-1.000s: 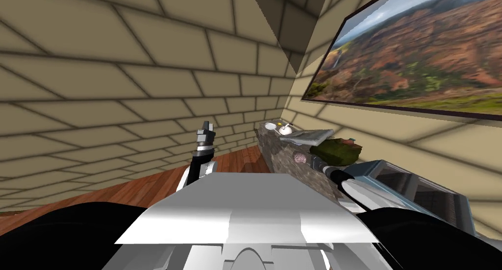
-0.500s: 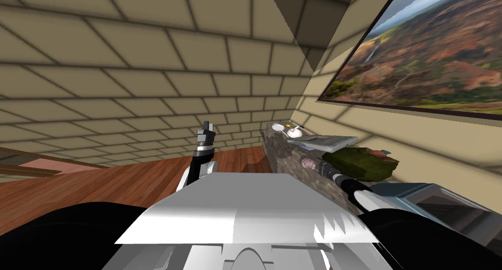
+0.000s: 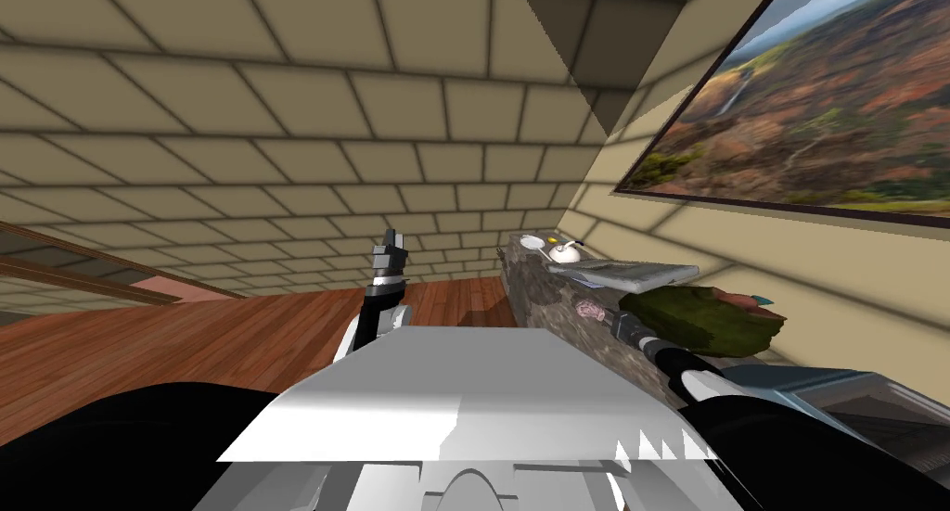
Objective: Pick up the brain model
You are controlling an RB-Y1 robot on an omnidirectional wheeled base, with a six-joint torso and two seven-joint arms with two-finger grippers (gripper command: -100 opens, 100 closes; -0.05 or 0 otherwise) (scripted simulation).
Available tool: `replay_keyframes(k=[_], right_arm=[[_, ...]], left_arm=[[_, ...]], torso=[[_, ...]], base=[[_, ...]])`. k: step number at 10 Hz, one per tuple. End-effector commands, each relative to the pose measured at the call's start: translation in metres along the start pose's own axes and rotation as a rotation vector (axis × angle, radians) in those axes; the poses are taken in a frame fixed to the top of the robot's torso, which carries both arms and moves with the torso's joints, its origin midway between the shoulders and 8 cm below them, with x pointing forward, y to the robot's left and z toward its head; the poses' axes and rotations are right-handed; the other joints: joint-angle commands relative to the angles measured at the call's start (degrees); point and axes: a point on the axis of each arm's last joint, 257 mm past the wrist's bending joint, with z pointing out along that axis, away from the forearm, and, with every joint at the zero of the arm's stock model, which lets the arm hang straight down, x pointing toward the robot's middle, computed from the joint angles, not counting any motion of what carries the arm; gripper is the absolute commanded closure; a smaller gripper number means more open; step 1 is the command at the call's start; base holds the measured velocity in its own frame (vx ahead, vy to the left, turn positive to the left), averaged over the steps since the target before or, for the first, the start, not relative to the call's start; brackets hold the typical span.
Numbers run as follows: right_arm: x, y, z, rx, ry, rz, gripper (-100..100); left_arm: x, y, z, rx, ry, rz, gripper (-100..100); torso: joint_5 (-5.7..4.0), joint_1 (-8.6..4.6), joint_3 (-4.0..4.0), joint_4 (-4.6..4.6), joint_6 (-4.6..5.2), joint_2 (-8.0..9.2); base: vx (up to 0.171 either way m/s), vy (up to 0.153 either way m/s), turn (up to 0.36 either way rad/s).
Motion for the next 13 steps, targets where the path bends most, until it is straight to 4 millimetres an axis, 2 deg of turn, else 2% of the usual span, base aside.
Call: replay_keyframes(k=[1,3,4,5,7,8,13], right_arm=[[0.0,0.0,0.0,0.0,0.0,0.0,100],[0.0,0.0,0.0,0.001,0.0,0.0,100],[0.0,0.0,0.0,0.001,0.0,0.0,0],[-0.005,-0.003,0.002,0.001,-0.012,-0.005,100],[-0.028,-0.012,0.012,0.003,-0.064,-0.035,100],[-0.028,-0.012,0.012,0.003,-0.064,-0.035,100],[-0.078,-0.036,0.032,0.007,-0.18,-0.12,100]], left_arm=[[0.0,0.0,0.0,0.0,0.0,0.0,0],[0.0,0.0,0.0,0.0,0.0,0.0,0],[0.0,0.0,0.0,0.0,0.0,0.0,0],[0.0,0.0,0.0,0.0,0.0,0.0,0],[0.0,0.0,0.0,0.0,0.0,0.0,0],[0.0,0.0,0.0,0.0,0.0,0.0,0],[0.0,0.0,0.0,0.0,0.0,0.0,0]], torso=[[0.0,0.0,0.0,0.0,0.0,0.0],[0.0,-0.02,-0.02,-0.01,0.03,-0.02],[0.01,-0.01,-0.02,-0.01,0.03,-0.02],[0.02,0.0,-0.01,-0.01,0.03,-0.02],[0.03,0.0,-0.08,-0.03,0.1,-0.13],[0.02,0.03,-0.1,-0.04,0.12,-0.17],[0.08,0.05,-0.1,-0.03,0.1,-0.18]], base=[[0.0,0.0,0.0],[0.0,0.0,0.0],[0.0,0.0,0.0],[0.03,-0.001,-0.216],[0.058,-0.005,-0.317],[0.041,0.008,-0.1],[0.055,0.002,-0.274]])
